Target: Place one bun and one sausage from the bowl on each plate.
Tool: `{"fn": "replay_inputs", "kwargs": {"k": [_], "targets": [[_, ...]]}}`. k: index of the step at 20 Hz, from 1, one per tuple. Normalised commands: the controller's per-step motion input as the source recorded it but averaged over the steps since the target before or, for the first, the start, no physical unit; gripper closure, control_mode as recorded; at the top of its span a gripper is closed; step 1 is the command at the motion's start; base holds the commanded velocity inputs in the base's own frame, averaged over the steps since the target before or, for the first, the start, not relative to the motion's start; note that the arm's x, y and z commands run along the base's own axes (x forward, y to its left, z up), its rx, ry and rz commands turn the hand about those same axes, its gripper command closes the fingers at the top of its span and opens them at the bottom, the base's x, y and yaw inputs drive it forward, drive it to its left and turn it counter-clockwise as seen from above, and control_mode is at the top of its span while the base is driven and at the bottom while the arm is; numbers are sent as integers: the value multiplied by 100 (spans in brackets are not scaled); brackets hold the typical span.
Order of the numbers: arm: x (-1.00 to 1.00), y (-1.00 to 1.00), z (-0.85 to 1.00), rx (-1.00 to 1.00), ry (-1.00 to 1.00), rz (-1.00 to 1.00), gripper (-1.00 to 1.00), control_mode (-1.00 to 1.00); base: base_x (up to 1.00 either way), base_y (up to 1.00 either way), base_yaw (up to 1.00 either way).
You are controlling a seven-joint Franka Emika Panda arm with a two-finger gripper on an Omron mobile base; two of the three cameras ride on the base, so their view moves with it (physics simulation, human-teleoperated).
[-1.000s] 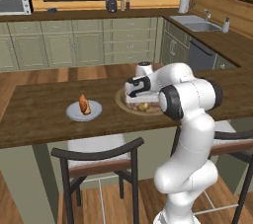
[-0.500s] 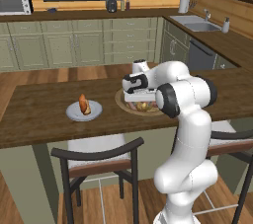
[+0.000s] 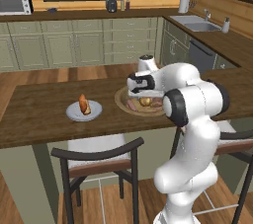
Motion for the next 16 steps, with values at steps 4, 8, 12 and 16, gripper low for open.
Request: {"fn": "replay_inputs", "kwargs": {"k": [4,8,12,16], "targets": [[-33,-70,74,4,-83,0,100,-100,0,0,0],[-61,-100,66,0,-83,0,100,-100,0,0,0],[-39,-100,68,0,-69,0,100,-100,0,0,0],[-7,-100,30,-5,-18,-5,100,-100,0,0,0]]}}
